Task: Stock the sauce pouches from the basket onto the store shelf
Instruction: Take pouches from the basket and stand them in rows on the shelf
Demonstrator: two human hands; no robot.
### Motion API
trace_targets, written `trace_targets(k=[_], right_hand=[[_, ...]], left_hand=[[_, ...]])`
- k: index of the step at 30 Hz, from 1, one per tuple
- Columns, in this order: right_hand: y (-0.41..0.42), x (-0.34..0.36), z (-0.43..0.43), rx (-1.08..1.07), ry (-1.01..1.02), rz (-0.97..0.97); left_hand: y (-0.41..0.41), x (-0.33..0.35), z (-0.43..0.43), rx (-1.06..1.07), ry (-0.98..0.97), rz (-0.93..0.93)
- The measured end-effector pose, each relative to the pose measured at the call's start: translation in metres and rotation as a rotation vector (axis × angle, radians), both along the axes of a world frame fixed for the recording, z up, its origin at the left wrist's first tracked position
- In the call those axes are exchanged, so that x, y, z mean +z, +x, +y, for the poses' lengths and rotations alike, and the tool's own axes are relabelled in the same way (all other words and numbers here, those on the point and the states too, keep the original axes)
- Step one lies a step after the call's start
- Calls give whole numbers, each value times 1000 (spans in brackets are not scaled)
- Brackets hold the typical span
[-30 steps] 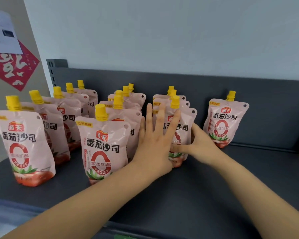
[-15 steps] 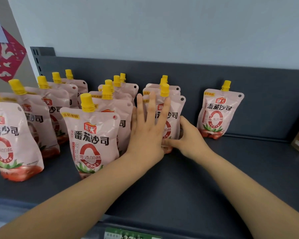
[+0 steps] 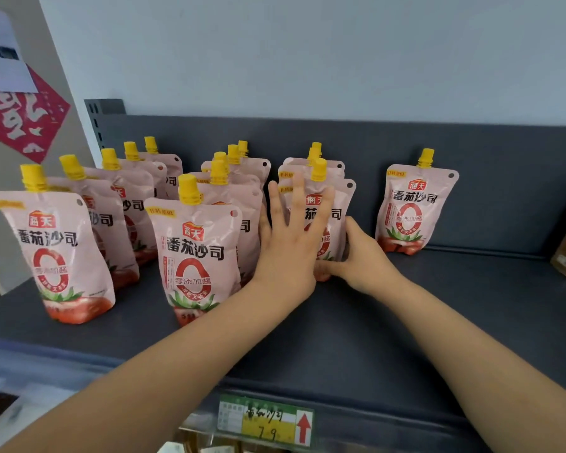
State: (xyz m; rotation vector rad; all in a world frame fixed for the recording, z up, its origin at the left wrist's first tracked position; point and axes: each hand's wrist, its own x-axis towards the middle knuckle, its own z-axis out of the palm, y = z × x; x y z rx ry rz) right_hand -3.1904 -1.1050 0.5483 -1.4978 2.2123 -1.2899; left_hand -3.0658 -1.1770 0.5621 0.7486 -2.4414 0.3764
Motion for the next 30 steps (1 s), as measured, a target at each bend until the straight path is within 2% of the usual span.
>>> trace_targets(k=[5,11,17,24,30], right_hand=[[10,10,10,-70,82,140],[32,30,59,-253,223,421],[64,38,132,-574,306,579],[138,34,215,-921,376,489],[213,-9,281,-1144,525,341]], left_hand=[[0,2,1,7,-2,-32],[12,6,6,-56,46,-48],[33,19,36,-125,27,-41],[64,11,94,-490,96,-29],[101,-33,156,-833,107,-101]])
